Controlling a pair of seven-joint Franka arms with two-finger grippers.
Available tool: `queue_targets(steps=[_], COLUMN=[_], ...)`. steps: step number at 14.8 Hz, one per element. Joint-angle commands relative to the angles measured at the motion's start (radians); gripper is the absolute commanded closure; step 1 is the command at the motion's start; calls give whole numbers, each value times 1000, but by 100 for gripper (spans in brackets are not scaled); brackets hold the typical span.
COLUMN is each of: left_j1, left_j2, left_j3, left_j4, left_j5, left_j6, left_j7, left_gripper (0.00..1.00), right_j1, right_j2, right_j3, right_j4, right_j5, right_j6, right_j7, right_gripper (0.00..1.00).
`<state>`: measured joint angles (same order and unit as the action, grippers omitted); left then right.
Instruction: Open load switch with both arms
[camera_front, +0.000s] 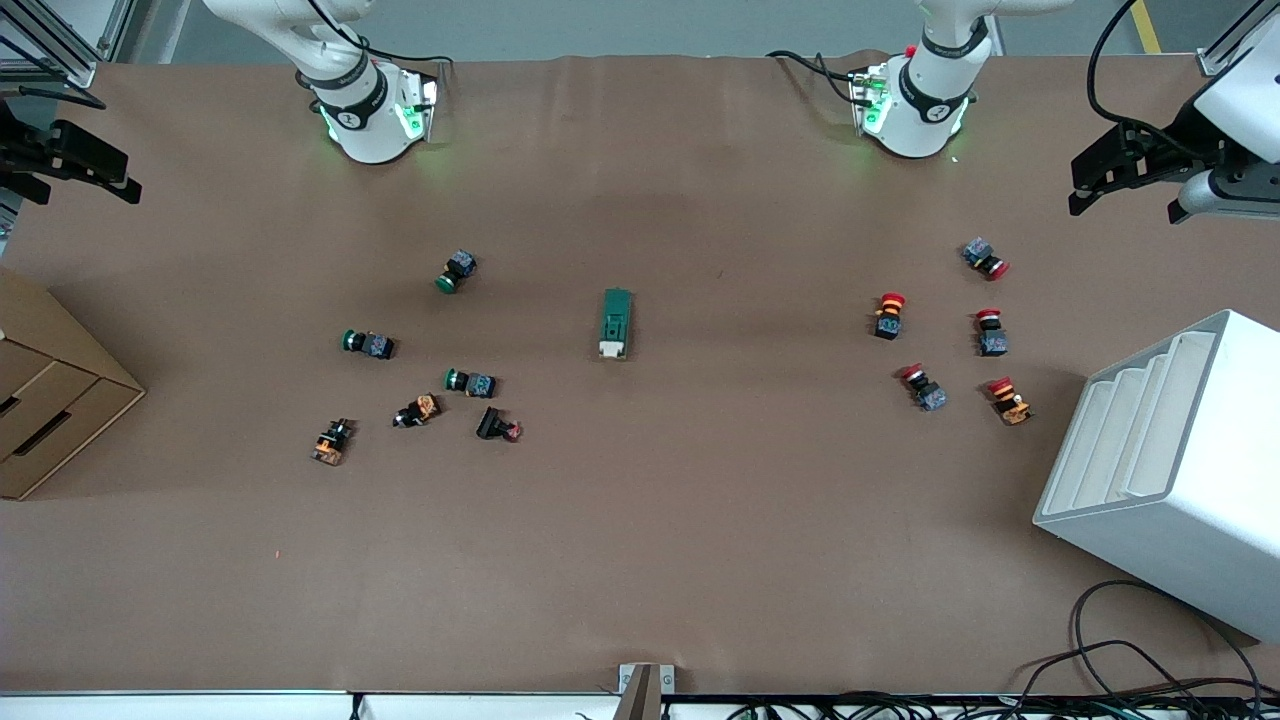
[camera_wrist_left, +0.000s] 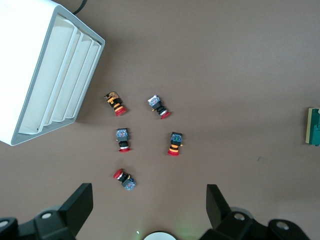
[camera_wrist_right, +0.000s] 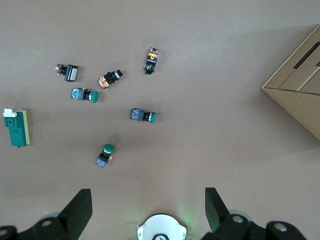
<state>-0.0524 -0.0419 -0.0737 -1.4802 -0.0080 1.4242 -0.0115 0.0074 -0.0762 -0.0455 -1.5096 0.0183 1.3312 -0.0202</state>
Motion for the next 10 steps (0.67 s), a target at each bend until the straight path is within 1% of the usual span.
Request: queue_targets(steps=[1,4,6,8,9,10], left_j1=[5,-1,-6,-15,-17,-26], left_j2=[5,8,49,91,102,120], left_j3=[-5,-5,-11,-66,-101,-156], left_j4=[15,18,44,54,49,40], left_j5=[0,0,-9,-9,-4,-6], left_j6=[-8,-7,-1,34,79,105], left_j7=[-7,-8,-11,-31,-82,-160], left_gripper=[0,0,0,0,0,0], right_j1=[5,5,5,5,5,5], right_j2=[-33,-33,-33,-33,-33,-33], right_j3=[-1,-1,1,1,-1,1], right_j4=[-28,-27,-27,-27,-27,-26], right_j5=[-4,-4,-6,-6,-6,-6], right_j6=[6,6,6,6,6,6], right_j7=[14,14,14,14,14,14], right_gripper=[0,0,0,0,0,0])
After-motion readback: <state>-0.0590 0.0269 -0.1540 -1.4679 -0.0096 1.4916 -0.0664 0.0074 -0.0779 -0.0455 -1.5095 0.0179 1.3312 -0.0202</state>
